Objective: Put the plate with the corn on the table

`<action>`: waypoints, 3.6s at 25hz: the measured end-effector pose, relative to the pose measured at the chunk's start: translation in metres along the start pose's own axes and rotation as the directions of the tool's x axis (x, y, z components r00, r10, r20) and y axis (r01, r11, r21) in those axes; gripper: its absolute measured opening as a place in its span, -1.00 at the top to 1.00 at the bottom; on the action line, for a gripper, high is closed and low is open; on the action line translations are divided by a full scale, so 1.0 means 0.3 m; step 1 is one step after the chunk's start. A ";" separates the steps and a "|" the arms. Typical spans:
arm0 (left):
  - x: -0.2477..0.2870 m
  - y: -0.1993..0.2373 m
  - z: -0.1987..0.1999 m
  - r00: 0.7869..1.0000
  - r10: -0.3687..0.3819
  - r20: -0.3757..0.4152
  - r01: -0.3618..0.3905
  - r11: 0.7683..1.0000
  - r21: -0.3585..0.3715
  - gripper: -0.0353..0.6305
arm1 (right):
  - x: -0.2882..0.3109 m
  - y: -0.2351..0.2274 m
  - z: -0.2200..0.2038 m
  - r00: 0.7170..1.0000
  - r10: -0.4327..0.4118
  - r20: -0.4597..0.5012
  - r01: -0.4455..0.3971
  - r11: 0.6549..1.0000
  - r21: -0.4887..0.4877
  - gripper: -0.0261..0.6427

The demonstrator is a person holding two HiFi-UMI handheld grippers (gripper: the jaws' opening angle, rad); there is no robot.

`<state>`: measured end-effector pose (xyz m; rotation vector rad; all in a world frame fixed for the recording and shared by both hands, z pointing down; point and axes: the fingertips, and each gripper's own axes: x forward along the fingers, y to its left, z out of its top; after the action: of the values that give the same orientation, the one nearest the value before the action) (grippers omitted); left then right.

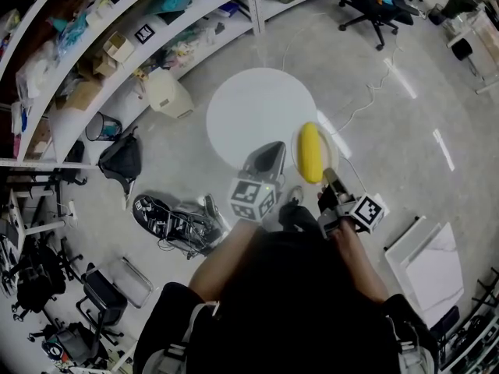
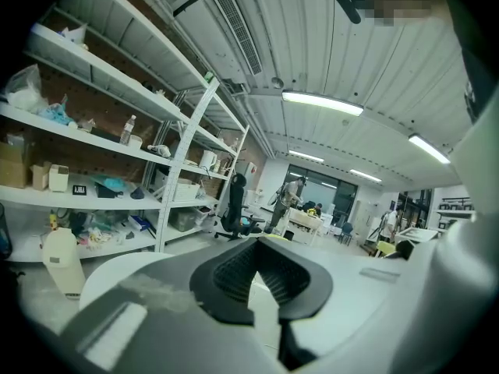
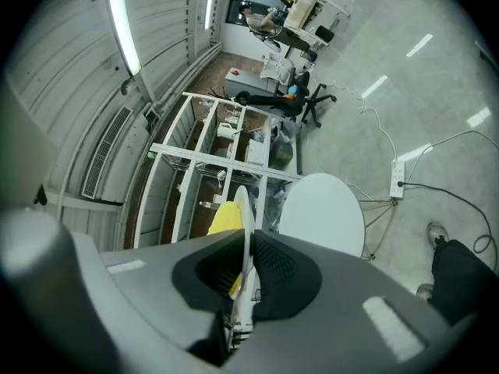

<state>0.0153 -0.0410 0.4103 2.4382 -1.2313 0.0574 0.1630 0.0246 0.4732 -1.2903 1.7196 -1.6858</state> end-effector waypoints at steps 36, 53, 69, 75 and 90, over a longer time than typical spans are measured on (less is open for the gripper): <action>0.295 0.005 0.017 0.995 0.095 0.017 -0.095 0.995 -0.010 0.88 | 0.133 -0.132 0.298 0.998 0.019 -0.059 -0.020 1.000 -0.022 0.82; 0.443 0.205 -0.026 0.992 0.125 -0.018 -0.125 0.991 -0.056 0.88 | 0.342 -0.194 0.342 0.998 0.019 -0.067 -0.021 0.999 -0.028 0.82; 0.584 0.317 -0.133 0.993 0.110 -0.047 -0.114 0.989 -0.091 0.88 | 0.465 -0.301 0.359 0.997 0.045 -0.058 -0.044 0.999 0.014 0.81; 0.630 0.343 -0.163 0.992 0.107 -0.063 -0.113 0.989 -0.096 0.88 | 0.511 -0.326 0.371 0.996 0.058 -0.064 -0.058 0.998 0.009 0.82; 0.688 0.418 -0.218 0.993 0.097 -0.072 -0.105 0.987 -0.122 0.88 | 0.615 -0.407 0.354 0.995 0.062 -0.077 -0.062 0.998 0.011 0.82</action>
<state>0.0527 -0.2403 0.5571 2.2478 -1.2891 0.0854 0.1980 -0.1658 0.6240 -1.1701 1.7753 -1.7261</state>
